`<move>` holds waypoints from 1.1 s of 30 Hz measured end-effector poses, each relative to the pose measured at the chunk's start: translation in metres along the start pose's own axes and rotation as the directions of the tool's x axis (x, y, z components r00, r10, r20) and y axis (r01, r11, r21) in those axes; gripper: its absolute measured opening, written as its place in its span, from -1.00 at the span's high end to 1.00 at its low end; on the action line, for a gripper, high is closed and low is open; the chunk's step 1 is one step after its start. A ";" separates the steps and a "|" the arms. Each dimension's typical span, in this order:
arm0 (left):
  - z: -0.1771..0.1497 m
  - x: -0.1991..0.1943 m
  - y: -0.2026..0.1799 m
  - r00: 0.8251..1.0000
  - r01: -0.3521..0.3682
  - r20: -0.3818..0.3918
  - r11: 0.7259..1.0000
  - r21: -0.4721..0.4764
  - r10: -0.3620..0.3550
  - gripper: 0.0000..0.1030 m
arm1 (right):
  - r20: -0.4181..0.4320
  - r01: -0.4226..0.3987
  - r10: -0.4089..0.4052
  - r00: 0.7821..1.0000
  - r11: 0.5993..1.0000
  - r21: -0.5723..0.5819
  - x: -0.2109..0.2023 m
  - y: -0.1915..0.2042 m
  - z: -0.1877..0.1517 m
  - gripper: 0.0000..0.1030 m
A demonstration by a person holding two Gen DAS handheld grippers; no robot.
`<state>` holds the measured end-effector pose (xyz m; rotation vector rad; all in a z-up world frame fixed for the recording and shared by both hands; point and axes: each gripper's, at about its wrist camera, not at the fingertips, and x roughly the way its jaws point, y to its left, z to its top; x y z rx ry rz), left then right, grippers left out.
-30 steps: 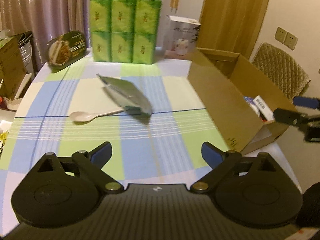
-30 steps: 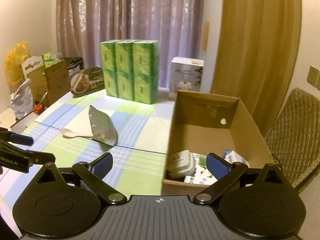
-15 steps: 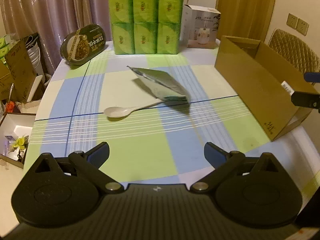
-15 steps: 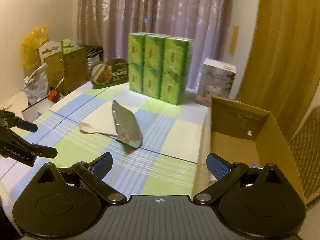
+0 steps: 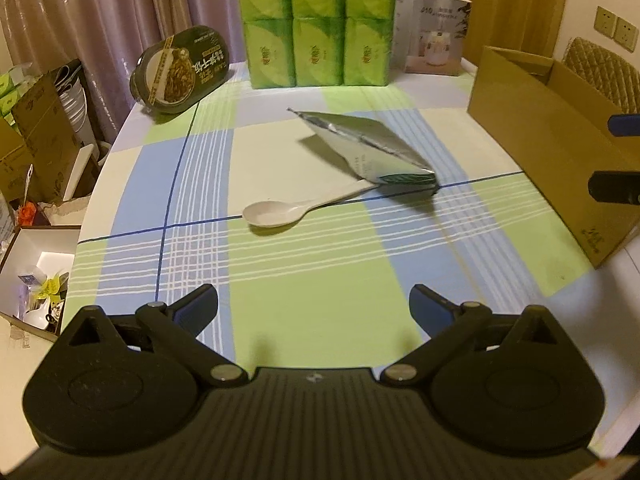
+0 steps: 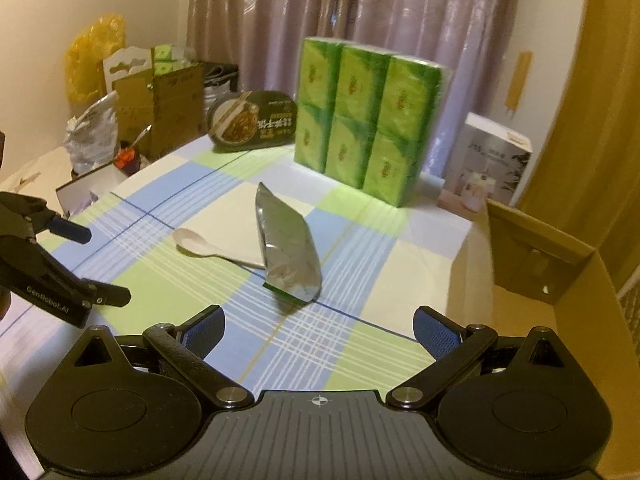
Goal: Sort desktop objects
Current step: 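Grasp the silver foil bag with the right tool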
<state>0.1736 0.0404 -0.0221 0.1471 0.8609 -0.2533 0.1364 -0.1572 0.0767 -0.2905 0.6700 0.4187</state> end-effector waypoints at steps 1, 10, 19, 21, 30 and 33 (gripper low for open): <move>0.001 0.004 0.002 1.000 0.000 -0.002 1.000 -0.004 0.000 -0.95 | -0.006 -0.003 0.003 1.000 1.000 -0.005 0.005 0.001 0.001 -0.90; 0.007 0.048 0.016 1.000 -0.021 -0.004 0.988 0.154 0.022 -0.94 | -0.060 -0.050 0.047 0.997 0.998 -0.048 0.057 0.006 0.014 -0.90; 0.021 0.087 0.028 1.000 -0.006 0.011 0.968 0.249 0.004 -0.84 | -0.086 -0.088 0.080 0.993 0.991 -0.098 0.114 0.012 0.026 -0.90; 0.025 0.094 0.030 1.000 0.010 0.024 0.963 0.269 -0.017 -0.79 | -0.089 -0.092 0.083 0.993 0.990 -0.103 0.125 0.010 0.028 -0.89; 0.034 0.127 0.037 0.995 0.084 0.031 0.940 0.330 -0.100 -0.46 | -0.109 -0.120 0.109 0.988 0.987 -0.107 0.159 0.003 0.031 -0.56; 0.036 0.129 0.039 0.992 0.087 0.052 0.936 0.340 -0.111 -0.43 | -0.109 -0.130 0.118 0.987 0.986 -0.107 0.167 0.003 0.032 -0.54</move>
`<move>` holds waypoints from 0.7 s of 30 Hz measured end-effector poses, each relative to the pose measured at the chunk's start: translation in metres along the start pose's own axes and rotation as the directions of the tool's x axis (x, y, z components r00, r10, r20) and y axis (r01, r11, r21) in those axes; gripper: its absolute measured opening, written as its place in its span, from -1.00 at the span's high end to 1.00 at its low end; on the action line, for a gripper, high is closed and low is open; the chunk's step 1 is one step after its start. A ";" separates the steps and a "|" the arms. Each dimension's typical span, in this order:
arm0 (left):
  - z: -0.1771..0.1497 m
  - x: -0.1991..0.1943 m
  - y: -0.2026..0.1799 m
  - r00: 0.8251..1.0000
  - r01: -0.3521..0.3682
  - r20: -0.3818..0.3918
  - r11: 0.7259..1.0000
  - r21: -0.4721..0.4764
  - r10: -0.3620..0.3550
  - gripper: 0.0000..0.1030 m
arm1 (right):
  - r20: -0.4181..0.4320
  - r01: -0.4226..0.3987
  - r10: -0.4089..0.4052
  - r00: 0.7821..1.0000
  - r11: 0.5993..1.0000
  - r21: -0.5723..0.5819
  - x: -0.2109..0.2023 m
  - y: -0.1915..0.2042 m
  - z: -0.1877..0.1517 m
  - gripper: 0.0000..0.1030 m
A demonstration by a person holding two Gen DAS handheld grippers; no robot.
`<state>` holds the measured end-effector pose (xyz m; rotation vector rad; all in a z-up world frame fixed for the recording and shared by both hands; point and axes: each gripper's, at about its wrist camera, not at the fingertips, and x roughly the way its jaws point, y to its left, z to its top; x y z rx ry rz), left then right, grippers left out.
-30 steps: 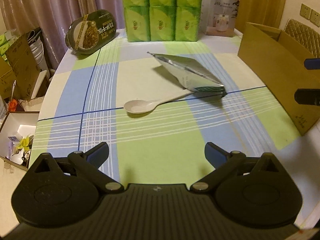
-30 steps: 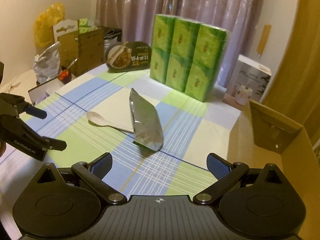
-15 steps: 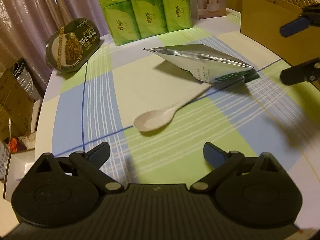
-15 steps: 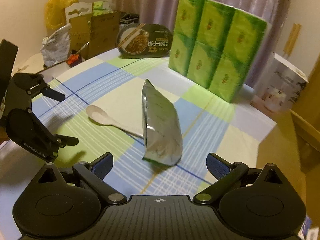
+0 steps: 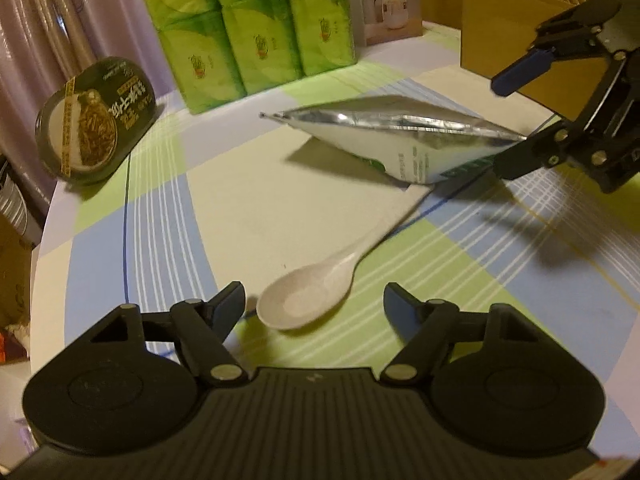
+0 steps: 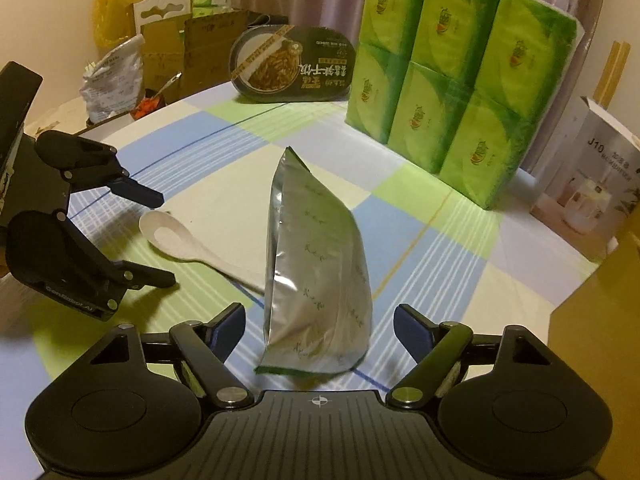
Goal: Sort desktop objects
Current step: 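Grasp the silver foil bag with the right tool, then grasp the white plastic spoon with the left tool while the right tool lifts the foil bag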
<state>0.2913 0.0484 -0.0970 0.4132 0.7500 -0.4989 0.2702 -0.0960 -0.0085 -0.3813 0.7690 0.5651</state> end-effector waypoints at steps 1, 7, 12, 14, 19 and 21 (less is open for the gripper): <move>0.001 0.000 0.001 1.000 0.003 0.009 1.000 -0.001 -0.003 -0.42 | -0.001 -0.005 0.005 1.000 1.000 -0.002 0.002 0.000 0.001 -0.53; 0.002 0.003 0.004 1.000 0.024 0.017 1.000 0.003 -0.024 -0.07 | -0.006 -0.016 0.016 1.000 1.000 -0.022 0.016 0.002 0.004 -0.48; -0.001 0.003 0.002 1.000 0.020 0.020 1.000 0.020 -0.021 -0.02 | -0.010 -0.014 0.014 1.000 1.000 -0.021 0.025 0.003 0.008 -0.45; -0.001 0.003 0.001 1.000 0.015 0.021 1.000 0.027 -0.016 0.05 | -0.012 -0.008 0.008 1.000 0.999 -0.033 0.028 0.004 0.009 -0.43; -0.002 0.002 0.001 1.000 0.003 0.019 0.999 0.047 -0.004 0.15 | -0.024 0.008 -0.010 1.000 0.999 -0.052 0.037 0.004 0.011 -0.32; -0.002 0.001 -0.001 1.000 -0.003 0.020 0.998 0.060 0.001 0.15 | -0.024 0.024 -0.025 0.999 0.998 -0.057 0.039 0.004 0.011 -0.24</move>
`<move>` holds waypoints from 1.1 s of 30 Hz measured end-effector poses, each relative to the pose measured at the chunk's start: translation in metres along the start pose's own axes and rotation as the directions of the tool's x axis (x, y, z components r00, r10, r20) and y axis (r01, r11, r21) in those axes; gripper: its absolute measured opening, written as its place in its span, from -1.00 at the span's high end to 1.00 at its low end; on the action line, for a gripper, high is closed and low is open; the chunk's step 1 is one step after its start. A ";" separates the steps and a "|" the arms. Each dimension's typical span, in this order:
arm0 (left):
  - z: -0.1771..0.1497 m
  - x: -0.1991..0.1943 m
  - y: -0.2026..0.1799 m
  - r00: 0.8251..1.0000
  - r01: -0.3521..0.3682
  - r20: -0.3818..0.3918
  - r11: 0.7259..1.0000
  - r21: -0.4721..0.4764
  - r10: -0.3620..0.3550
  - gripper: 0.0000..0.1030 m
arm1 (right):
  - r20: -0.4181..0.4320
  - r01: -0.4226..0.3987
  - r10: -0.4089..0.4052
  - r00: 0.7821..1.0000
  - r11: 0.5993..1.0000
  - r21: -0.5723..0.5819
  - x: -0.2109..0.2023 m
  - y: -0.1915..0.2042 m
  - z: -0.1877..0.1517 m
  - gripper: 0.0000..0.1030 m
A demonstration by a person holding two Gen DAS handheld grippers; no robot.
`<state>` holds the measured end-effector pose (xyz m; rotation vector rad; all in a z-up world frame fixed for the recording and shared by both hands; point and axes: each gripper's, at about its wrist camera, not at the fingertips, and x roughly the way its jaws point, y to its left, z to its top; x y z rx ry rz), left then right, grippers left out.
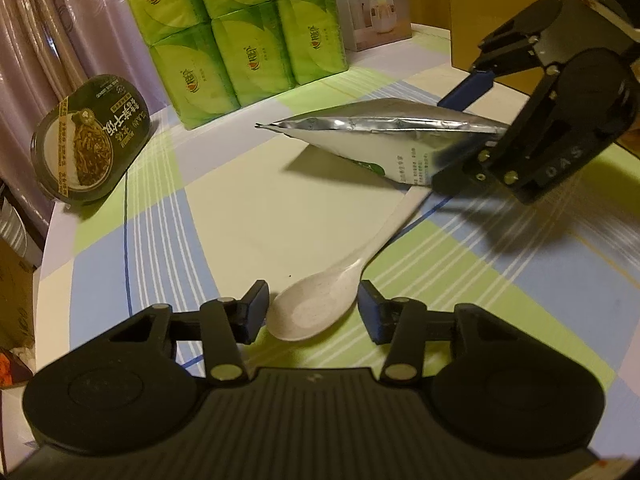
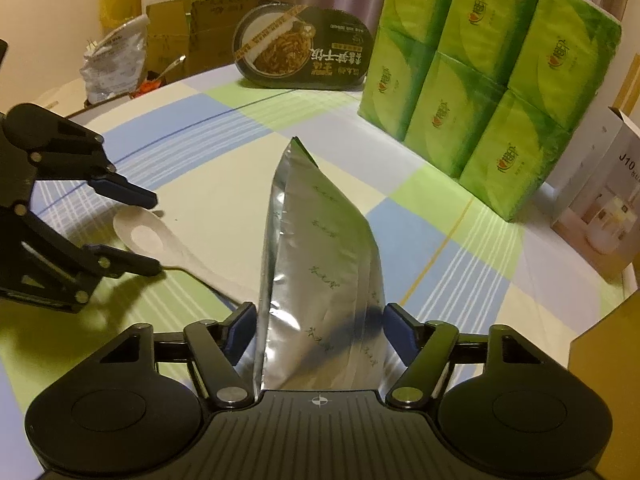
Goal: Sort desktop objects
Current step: 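Grasp the white plastic spoon with the left tool while the right tool lifts the foil bag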
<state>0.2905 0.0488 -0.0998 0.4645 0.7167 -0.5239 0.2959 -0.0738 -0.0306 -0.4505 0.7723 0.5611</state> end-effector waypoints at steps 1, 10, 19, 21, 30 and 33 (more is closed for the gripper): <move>0.000 0.000 -0.001 1.000 -0.001 -0.002 1.000 0.003 0.001 0.16 | 0.000 0.009 -0.009 1.000 1.000 -0.001 0.000 0.000 0.000 -0.16; -0.001 -0.002 -0.007 1.000 -0.002 0.004 1.000 0.021 0.002 0.21 | -0.005 0.058 -0.058 0.998 0.997 0.055 -0.011 -0.003 -0.004 0.14; 0.001 -0.007 -0.022 0.999 0.002 -0.035 1.000 0.020 -0.002 0.43 | -0.040 0.102 -0.098 0.994 0.985 0.139 -0.044 -0.010 -0.022 0.16; 0.000 -0.013 -0.028 0.998 0.032 -0.059 0.999 -0.009 -0.032 0.44 | -0.047 0.112 -0.106 0.993 0.981 0.161 -0.054 -0.011 -0.027 0.16; 0.001 -0.023 -0.048 0.997 0.034 -0.060 0.993 -0.116 -0.041 0.00 | -0.052 0.141 -0.133 0.990 0.966 0.219 -0.090 -0.002 -0.061 0.16; 0.003 -0.019 -0.048 0.998 0.011 -0.054 0.986 -0.165 -0.020 -0.08 | -0.045 0.152 -0.145 0.988 0.960 0.234 -0.092 0.000 -0.070 0.16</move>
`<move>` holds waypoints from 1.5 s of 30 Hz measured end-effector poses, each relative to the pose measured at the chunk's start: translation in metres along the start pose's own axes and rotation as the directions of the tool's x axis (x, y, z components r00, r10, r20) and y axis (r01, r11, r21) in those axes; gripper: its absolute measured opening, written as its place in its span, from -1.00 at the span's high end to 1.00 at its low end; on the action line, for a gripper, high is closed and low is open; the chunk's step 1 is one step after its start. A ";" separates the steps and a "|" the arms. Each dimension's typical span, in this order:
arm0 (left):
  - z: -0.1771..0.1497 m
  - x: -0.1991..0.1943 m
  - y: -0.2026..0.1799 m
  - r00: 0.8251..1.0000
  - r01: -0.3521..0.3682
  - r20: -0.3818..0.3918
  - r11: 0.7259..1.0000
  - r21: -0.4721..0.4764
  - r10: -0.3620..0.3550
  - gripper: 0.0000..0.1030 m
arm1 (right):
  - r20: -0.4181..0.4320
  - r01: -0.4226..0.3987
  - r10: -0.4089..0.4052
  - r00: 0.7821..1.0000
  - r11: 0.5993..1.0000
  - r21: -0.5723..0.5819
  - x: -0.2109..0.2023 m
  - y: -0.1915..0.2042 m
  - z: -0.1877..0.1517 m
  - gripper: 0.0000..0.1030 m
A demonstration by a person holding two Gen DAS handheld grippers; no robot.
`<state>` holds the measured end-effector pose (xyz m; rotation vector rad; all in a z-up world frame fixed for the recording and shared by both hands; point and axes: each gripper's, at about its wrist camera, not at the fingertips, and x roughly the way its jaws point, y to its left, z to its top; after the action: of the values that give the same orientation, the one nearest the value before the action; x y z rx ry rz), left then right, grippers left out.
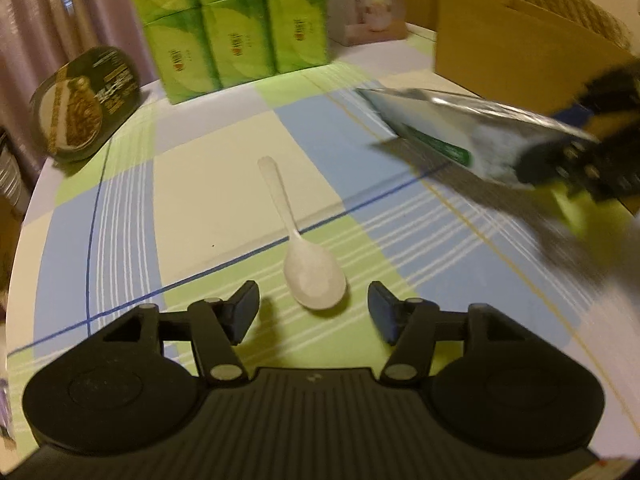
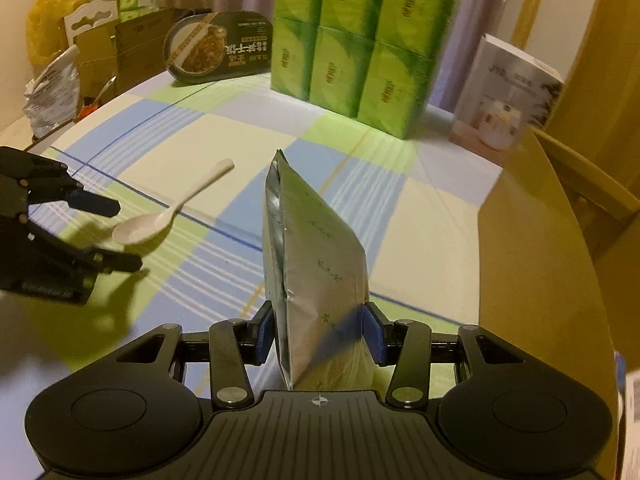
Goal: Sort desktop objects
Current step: 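Grasp the white plastic spoon with the left tool while the right tool lifts the foil bag, then carry the spoon and foil bag in both tools over the cardboard box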
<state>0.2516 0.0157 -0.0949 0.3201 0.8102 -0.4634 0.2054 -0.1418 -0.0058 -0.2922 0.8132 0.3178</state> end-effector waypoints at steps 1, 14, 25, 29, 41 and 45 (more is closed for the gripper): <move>0.001 0.002 0.001 1.000 -0.003 0.001 1.000 -0.022 0.003 -0.08 | 0.005 0.002 -0.002 1.000 1.000 0.007 0.000 0.000 -0.003 0.16; 0.005 0.005 0.012 0.999 -0.042 -0.019 0.981 -0.188 0.039 0.49 | 0.016 -0.014 0.014 1.000 0.999 0.035 -0.001 -0.001 -0.012 0.18; -0.009 -0.049 -0.071 1.000 0.000 -0.017 0.985 -0.172 -0.003 0.49 | -0.015 -0.051 0.053 0.998 0.992 0.112 -0.063 0.003 -0.057 0.19; -0.025 -0.070 -0.107 1.000 0.000 -0.007 0.989 -0.150 -0.001 0.49 | -0.044 -0.058 0.064 0.997 0.989 0.137 -0.086 0.004 -0.083 0.19; -0.053 -0.089 -0.133 0.998 -0.050 0.024 0.993 -0.107 0.053 0.20 | -0.043 -0.042 0.045 0.998 0.996 0.082 -0.101 0.014 -0.104 -0.41; -0.053 -0.084 -0.130 0.999 -0.039 0.016 0.992 -0.117 0.042 0.14 | -0.042 -0.026 0.028 0.999 0.999 0.038 -0.095 0.017 -0.104 -0.46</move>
<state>0.1020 -0.0490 -0.0789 0.2231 0.8085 -0.3787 0.0689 -0.1807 -0.0045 -0.2536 0.8651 0.3222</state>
